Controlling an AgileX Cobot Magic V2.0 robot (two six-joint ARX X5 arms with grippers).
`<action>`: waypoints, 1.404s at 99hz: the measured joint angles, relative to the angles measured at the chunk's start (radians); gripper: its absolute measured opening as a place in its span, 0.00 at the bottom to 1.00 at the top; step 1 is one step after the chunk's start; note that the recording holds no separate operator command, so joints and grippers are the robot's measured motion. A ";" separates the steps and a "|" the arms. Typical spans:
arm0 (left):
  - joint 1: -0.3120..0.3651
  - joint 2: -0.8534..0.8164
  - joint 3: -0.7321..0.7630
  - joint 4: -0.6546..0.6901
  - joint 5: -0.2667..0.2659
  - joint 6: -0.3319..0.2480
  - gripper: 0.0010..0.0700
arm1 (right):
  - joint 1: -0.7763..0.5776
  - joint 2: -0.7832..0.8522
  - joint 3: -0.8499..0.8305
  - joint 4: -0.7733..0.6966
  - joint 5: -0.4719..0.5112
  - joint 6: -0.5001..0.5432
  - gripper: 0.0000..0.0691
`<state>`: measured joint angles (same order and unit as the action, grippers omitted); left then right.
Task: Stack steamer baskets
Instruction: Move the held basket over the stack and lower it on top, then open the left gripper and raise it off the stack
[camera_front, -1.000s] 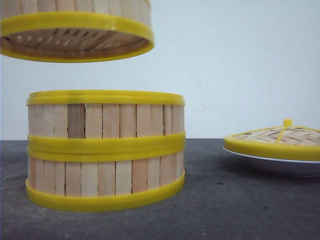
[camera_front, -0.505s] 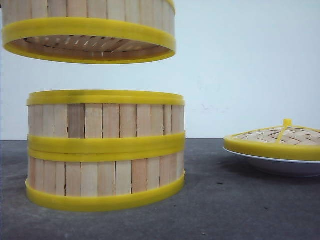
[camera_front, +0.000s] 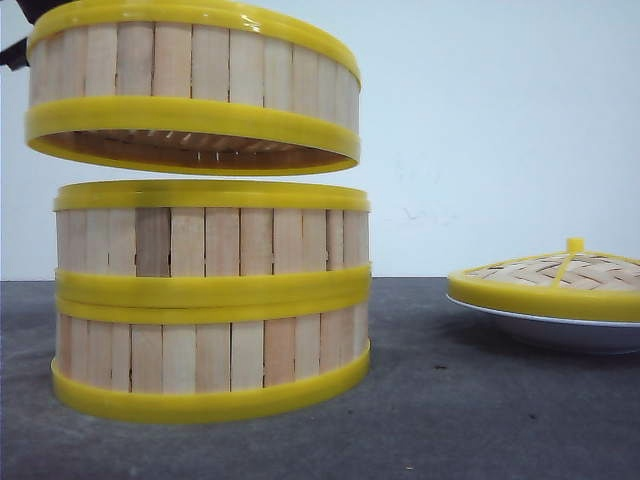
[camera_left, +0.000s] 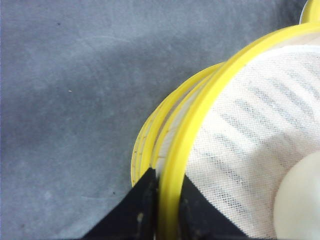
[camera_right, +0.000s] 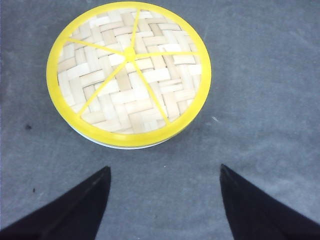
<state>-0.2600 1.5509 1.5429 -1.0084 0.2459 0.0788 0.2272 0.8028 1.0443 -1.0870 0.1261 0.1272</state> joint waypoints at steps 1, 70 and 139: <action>0.000 0.002 0.000 0.000 0.000 0.000 0.01 | 0.000 0.000 0.000 0.000 0.000 0.000 0.61; -0.011 0.035 -0.002 0.047 -0.003 0.008 0.01 | 0.000 0.000 0.000 0.000 0.000 0.000 0.61; -0.013 0.087 0.001 0.063 -0.015 0.010 0.01 | 0.000 0.000 0.000 0.000 0.000 0.000 0.61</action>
<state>-0.2729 1.6379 1.5440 -0.9451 0.2306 0.0891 0.2272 0.8028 1.0443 -1.0874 0.1261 0.1272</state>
